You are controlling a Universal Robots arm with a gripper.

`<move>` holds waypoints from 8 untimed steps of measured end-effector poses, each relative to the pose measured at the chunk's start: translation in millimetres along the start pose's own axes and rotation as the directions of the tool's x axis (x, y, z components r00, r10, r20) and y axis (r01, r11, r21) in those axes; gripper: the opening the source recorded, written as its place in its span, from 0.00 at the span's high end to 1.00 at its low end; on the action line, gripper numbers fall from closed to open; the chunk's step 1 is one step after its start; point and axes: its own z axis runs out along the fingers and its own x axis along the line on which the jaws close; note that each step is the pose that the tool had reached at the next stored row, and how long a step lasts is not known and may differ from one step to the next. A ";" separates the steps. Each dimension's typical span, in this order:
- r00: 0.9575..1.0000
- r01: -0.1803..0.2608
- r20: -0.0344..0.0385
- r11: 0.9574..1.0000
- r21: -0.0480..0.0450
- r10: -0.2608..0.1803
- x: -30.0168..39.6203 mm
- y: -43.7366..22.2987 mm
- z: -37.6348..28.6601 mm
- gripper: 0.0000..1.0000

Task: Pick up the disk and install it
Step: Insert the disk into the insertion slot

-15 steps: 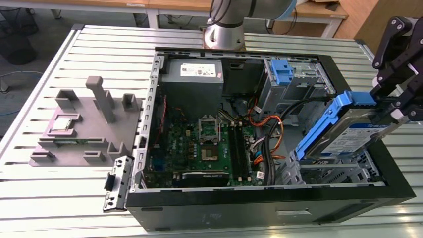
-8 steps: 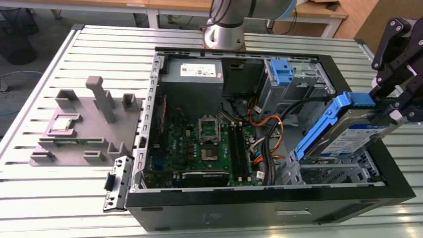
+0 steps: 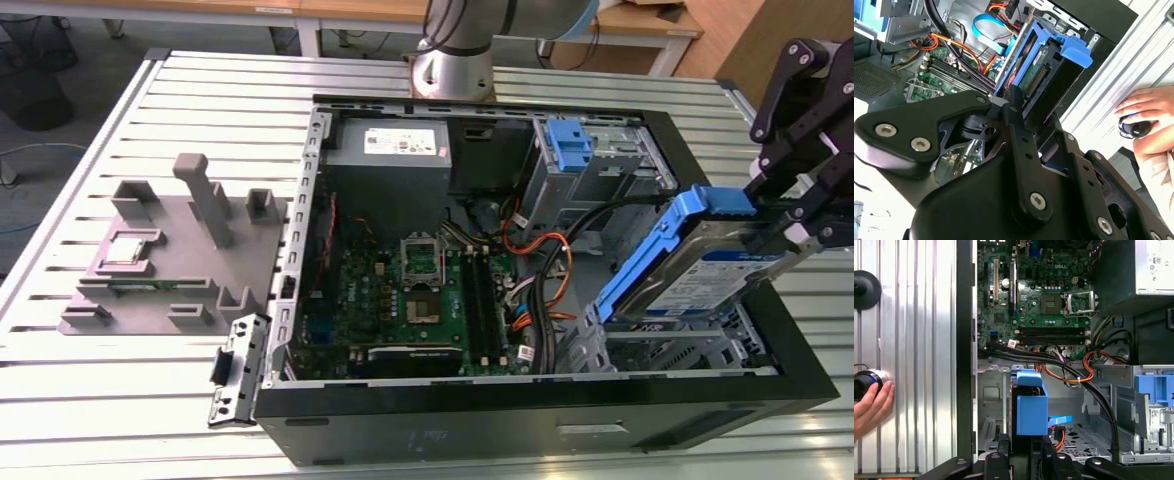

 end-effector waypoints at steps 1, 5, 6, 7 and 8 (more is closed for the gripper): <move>1.000 -0.001 0.000 1.000 0.000 0.001 0.0 0.0 0.0 0.65; 1.000 -0.001 0.000 1.000 0.000 0.001 0.0 0.0 0.1 0.65; 1.000 -0.002 0.000 1.000 0.000 0.002 0.0 -0.1 0.1 0.65; 1.000 -0.002 0.000 1.000 0.000 0.002 0.0 -0.4 0.2 0.65; 1.000 -0.002 0.000 1.000 0.000 0.002 0.0 -0.4 0.2 0.65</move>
